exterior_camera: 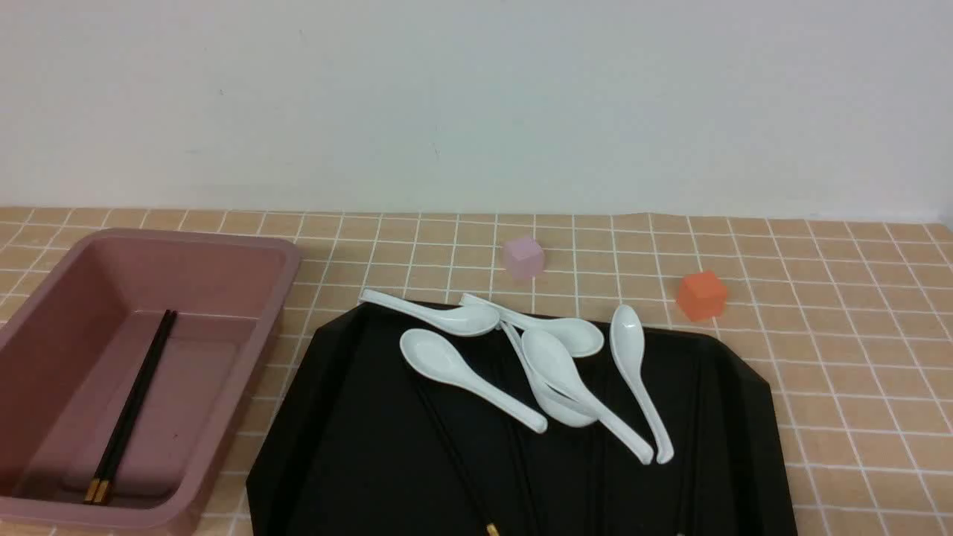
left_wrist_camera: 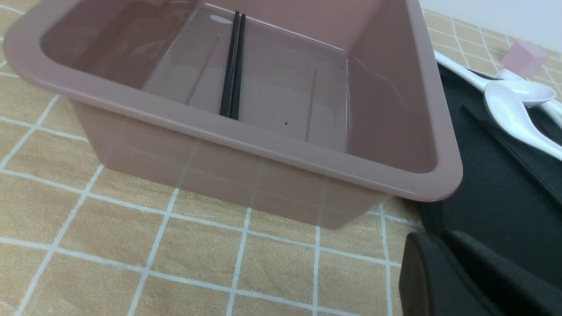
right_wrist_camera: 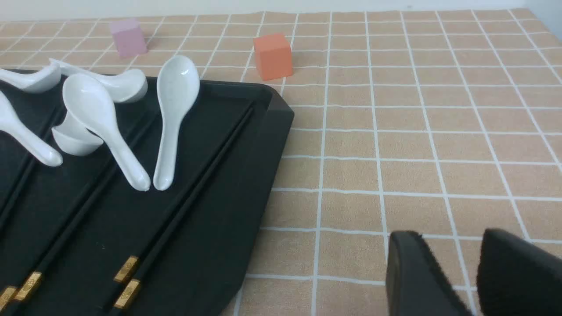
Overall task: On brown tablecloth take chopsticks from black tray and put them in box.
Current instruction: 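Reach over to the black tray and grasp a pair of chopsticks with the left gripper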
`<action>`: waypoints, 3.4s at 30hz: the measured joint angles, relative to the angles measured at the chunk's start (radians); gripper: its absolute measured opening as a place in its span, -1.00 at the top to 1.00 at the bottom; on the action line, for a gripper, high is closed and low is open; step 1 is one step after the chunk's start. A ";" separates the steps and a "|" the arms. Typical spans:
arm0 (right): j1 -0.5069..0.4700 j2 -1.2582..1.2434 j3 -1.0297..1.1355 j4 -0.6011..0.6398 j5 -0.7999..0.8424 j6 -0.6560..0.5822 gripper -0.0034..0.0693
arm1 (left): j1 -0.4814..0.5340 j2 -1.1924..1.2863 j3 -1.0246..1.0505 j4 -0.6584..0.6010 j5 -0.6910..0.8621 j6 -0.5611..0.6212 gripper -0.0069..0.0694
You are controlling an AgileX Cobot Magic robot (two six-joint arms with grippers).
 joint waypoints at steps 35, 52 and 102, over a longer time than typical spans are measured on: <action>0.000 0.000 0.000 0.000 0.000 0.000 0.25 | 0.000 0.000 0.001 0.021 -0.016 0.000 0.63; 0.000 0.000 0.000 0.000 0.000 0.000 0.25 | 0.000 0.000 0.001 -0.701 -0.120 -0.545 0.57; 0.000 0.000 0.000 0.000 0.000 0.000 0.25 | -0.590 1.769 -1.134 -0.138 0.275 -0.736 -0.13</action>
